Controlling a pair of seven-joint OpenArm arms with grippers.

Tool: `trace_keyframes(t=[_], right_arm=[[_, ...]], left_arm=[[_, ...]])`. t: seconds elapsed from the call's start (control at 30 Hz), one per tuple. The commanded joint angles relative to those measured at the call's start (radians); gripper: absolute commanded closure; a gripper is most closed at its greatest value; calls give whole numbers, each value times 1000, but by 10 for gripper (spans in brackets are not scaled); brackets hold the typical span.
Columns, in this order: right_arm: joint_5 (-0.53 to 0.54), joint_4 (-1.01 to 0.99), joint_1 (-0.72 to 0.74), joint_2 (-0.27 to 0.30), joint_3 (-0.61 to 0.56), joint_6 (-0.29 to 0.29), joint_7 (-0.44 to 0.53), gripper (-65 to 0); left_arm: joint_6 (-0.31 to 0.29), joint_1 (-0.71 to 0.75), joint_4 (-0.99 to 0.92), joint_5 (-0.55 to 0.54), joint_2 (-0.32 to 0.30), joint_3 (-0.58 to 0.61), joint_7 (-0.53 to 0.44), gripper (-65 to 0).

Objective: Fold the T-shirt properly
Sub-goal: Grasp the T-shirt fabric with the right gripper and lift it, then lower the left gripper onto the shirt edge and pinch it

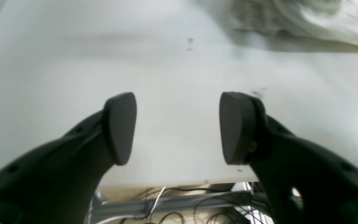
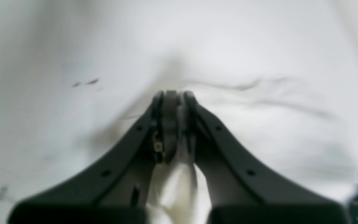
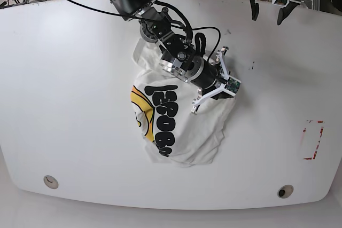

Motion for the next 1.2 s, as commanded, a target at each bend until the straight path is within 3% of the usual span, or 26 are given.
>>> trace_keyframes(t=[0.0,0.33,0.67,0.83,0.97,1.17], right_arm=[[-14,75,28,-8,3,-10,25,-6],[-93,208,97,-10,68,1,25,-6],[-93,268,137,-8,144,3,25,-6],[-93,313,130,-7,163,3,25,-8],[-94,334,114,-7,163,3,25,-8],[-94,348,107,-7,164,3,23,-10]], left_arm=[[5,15,15,-7,-7,13,-27,-394],[6,-145,13,-10,2,39,100,-396],[1,-424,13,-11,69,53,415,-397],[-69,-564,-8,-10,103,96,593,-397],[-100,-634,-51,-5,149,93,642,-397],[-106,-702,-120,-5,165,97,693,-397]])
